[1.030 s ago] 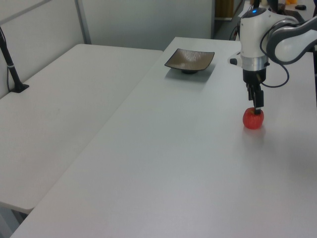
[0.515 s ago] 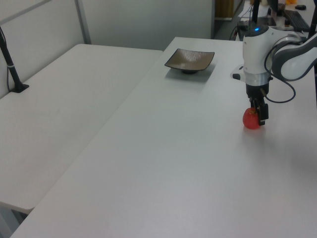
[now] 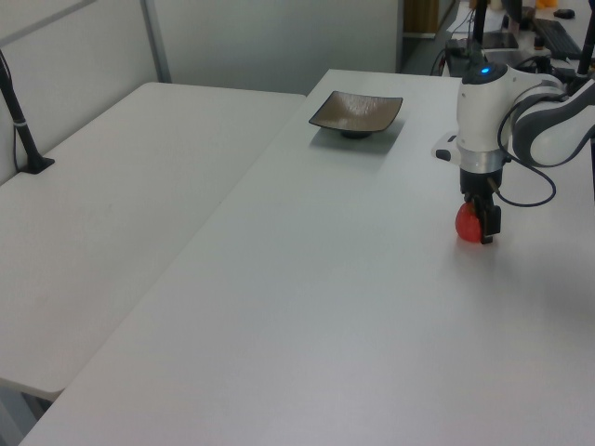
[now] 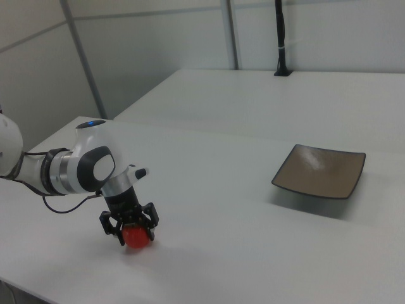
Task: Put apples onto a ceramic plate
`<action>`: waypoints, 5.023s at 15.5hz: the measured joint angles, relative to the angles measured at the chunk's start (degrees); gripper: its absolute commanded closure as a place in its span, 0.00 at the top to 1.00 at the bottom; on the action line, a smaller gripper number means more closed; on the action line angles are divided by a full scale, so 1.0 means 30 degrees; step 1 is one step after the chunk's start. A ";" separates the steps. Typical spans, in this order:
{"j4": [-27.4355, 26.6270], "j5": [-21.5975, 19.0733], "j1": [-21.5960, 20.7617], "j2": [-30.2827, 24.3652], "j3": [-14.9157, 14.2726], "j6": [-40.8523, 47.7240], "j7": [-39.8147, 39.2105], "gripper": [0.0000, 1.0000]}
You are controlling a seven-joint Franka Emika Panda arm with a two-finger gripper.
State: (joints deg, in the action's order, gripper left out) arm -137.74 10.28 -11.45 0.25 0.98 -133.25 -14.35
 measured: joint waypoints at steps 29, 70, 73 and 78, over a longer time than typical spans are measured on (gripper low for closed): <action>1.8039 -0.2296 0.2920 0.4777 -0.2091 1.1824 -0.0011 0.01; 2.5409 -0.0648 0.7742 1.7222 -0.2294 -0.3403 0.2680 1.00; 2.5394 -0.0646 0.7693 1.6986 -0.2289 -0.3487 0.2681 1.00; 2.3616 -0.0647 0.7267 1.3692 -0.2223 -0.3437 0.2719 1.00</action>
State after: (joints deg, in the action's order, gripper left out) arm -66.89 8.34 10.35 41.33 -5.69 -143.56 -6.20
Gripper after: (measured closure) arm 0.000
